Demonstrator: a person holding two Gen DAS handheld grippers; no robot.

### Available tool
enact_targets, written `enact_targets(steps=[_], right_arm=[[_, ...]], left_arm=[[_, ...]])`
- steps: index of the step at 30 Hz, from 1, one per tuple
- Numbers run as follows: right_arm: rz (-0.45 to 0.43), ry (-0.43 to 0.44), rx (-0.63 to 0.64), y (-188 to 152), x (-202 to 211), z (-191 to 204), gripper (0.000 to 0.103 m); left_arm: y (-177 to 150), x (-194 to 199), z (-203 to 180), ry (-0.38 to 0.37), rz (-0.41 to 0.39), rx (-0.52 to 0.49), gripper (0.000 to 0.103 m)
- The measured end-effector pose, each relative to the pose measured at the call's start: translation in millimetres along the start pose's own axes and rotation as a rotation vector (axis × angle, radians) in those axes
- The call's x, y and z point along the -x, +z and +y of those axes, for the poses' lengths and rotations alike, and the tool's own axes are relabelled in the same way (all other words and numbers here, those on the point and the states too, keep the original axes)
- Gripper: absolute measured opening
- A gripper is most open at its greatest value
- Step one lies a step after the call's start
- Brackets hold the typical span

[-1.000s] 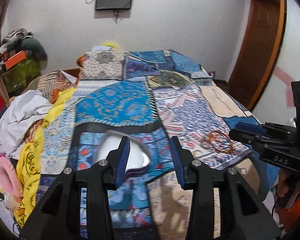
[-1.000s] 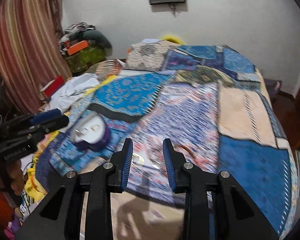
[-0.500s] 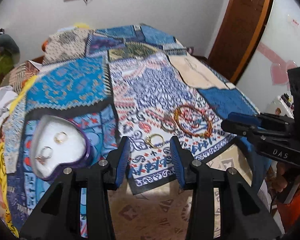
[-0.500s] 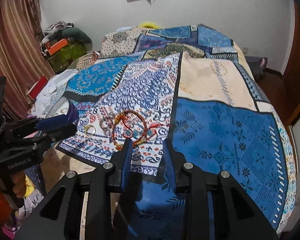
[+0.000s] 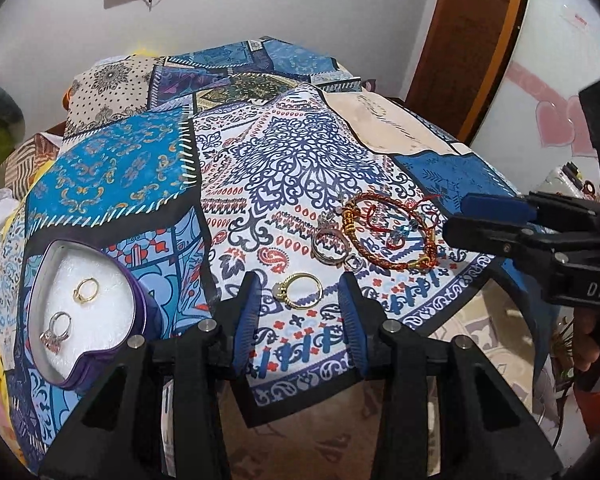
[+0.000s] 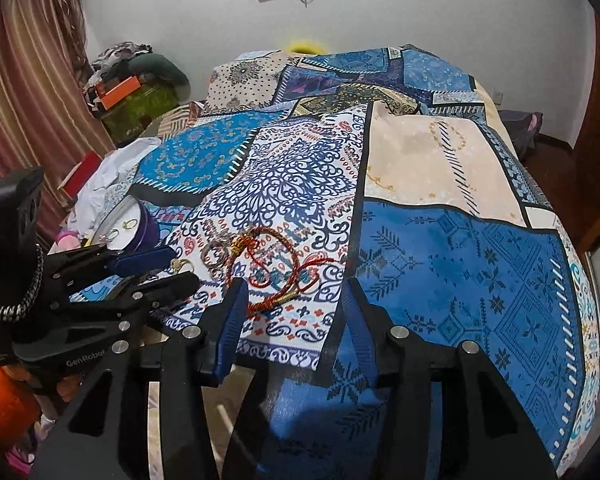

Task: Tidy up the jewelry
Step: 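Grasp a gold ring with the left gripper while right gripper grasps a silver ring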

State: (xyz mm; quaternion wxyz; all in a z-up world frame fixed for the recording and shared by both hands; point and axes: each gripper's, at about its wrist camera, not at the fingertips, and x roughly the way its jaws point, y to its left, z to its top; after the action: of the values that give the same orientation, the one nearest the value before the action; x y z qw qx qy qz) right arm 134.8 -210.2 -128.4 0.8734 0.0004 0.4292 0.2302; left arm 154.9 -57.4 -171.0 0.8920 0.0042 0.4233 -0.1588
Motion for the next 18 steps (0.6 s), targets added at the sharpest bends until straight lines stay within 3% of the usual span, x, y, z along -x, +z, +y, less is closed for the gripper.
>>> enact_targets(steps=[5, 18], right_arm=[[-0.005, 0.018, -0.001, 6.6, -2.2, 2.8, 0.045], [-0.013, 0.145, 0.089, 21.7, -16.6, 45.3, 0.045]], left_arm=[[0.5, -3.6, 1.4, -0.011, -0.005, 0.001, 0.025], [-8.1, 29.1, 19.5, -0.037, -0.039, 0.061, 0.025]])
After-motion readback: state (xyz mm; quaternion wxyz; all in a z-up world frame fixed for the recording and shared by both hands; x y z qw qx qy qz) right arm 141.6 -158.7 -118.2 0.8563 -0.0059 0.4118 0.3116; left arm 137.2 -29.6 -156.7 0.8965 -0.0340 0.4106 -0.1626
